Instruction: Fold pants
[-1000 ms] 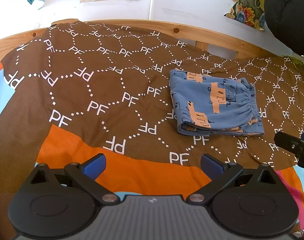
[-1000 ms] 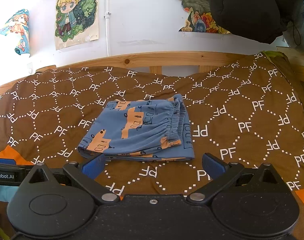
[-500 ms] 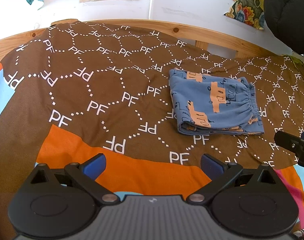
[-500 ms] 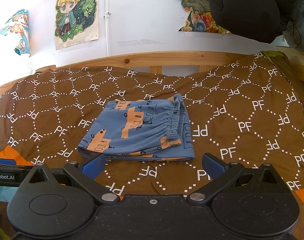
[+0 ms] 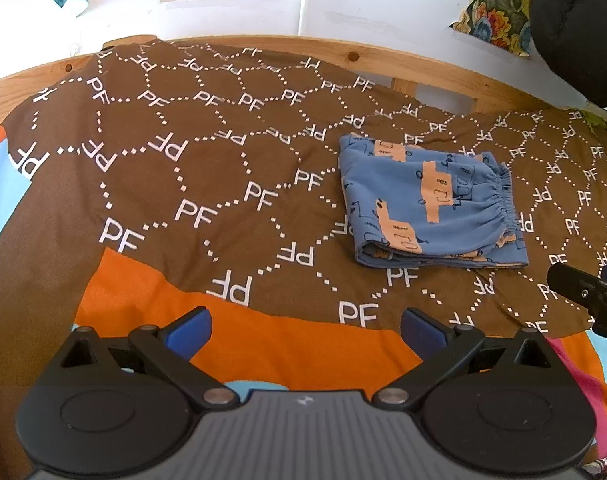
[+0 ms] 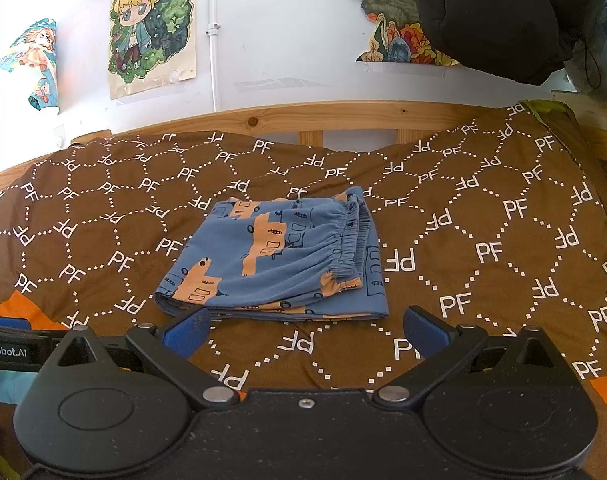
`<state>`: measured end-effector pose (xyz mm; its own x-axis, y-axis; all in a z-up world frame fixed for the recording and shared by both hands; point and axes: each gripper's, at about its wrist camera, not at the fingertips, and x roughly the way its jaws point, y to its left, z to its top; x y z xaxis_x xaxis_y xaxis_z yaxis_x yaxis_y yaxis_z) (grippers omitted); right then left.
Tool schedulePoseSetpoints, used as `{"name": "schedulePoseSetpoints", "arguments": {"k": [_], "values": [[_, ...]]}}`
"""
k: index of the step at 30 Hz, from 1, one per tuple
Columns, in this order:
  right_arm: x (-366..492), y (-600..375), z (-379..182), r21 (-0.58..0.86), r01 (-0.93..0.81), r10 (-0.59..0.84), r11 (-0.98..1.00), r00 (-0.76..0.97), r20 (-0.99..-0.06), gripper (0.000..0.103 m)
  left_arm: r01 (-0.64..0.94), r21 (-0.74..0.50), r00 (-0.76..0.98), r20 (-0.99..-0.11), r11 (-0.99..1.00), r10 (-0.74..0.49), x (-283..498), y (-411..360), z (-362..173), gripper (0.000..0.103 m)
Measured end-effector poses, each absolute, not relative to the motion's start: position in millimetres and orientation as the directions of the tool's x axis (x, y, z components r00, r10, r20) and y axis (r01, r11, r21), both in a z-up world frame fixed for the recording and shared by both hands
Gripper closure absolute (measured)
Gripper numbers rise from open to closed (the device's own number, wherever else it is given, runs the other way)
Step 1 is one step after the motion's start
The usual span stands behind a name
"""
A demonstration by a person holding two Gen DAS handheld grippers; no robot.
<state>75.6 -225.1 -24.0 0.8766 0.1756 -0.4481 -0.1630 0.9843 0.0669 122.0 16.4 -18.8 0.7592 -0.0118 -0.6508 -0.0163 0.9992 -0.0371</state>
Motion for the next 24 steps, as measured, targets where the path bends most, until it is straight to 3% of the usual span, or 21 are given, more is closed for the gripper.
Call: {"name": "schedulePoseSetpoints", "arguments": {"k": [24], "values": [[74.9,-220.4,-26.4,0.068,-0.154,0.168,0.986,0.876,-0.453,0.001,-0.019,0.007,0.757,-0.653,1.0,0.018,122.2,14.9,-14.2,0.0]]}}
